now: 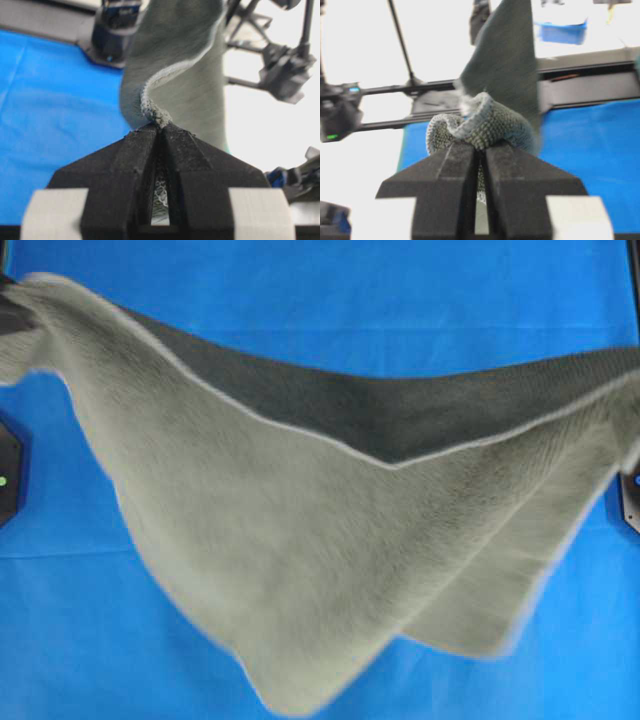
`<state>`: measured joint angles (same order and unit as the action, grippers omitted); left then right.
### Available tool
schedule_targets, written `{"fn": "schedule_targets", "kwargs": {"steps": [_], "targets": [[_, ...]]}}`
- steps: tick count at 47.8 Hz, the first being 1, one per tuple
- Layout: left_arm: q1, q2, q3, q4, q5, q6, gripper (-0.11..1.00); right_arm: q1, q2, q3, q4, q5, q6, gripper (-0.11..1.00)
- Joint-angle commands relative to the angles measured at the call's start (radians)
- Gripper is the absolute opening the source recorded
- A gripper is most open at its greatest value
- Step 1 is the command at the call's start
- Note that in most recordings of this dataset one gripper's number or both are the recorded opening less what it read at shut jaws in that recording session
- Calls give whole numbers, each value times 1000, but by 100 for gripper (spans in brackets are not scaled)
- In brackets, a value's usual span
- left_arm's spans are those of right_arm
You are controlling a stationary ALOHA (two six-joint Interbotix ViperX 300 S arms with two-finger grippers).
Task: Fold a large towel.
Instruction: 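Lift the towel with both grippers and shake it out upward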
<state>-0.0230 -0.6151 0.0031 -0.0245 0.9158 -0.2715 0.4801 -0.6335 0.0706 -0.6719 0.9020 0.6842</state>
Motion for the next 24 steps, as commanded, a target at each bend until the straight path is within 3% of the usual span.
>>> {"fn": "schedule_targets", "kwargs": {"steps": [1,9,16,24], "targets": [[67,3,12,5,12,-3,1,-26,-2,-12,-69,55,18,1],[267,0,144,3,31,-9,1,-144,-2,84,-149,195,149,1],[451,15,270,5,67,12,1,-241,-3,233,-152,222,275,1],[598,60,336,5,75,81,1,-394,-3,379,-156,218,371,1]]}}
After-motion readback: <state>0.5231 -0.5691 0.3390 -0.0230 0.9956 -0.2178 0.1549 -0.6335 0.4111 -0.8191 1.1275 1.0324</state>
